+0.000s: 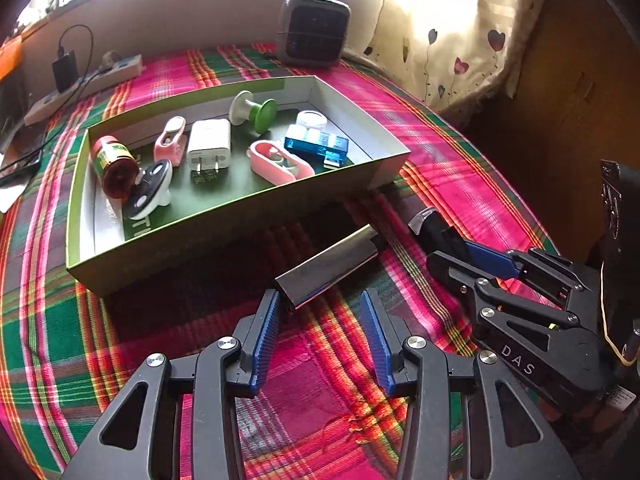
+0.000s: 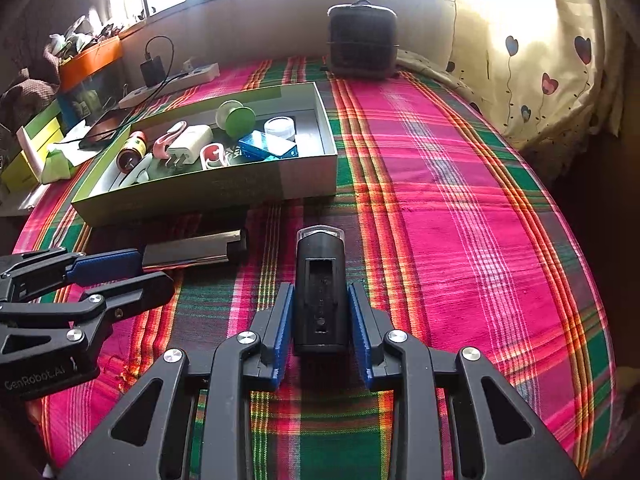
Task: Organize rigid objects
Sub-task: 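Grasp the black cylindrical device with the right tool, then grasp the black lighter-shaped device with the left tool while the right tool holds its device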
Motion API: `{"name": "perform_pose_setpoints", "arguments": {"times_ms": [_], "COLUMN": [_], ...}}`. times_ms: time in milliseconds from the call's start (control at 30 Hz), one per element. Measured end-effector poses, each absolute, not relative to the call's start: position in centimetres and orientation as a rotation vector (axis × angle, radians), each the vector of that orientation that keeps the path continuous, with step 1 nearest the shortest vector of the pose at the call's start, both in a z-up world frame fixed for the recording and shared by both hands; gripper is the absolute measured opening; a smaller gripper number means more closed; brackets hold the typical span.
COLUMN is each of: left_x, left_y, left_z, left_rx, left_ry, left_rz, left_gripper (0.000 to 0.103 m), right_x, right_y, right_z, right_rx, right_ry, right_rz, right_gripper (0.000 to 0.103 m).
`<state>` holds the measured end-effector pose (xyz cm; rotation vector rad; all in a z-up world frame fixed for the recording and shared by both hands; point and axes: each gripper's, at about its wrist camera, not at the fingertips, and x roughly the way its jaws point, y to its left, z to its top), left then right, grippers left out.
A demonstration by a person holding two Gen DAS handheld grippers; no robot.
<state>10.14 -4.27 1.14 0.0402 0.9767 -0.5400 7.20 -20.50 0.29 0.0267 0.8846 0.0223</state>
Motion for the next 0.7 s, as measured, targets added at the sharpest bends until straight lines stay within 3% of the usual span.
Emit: {"name": "perform_pose_setpoints", "arguments": {"times_ms": [700], "left_x": [10.7], "left_y": [-7.0], "left_z": [1.7], "left_rx": [0.184], "left_ry": [0.947], "left_rz": [-0.527], "left_gripper": [0.041], "right_x": [6.8], "right_y": [-23.4], "right_z": [0.3], "right_rx": [0.040], "right_ry": [0.874], "right_rz": [0.007], "right_gripper": [0.029]}}
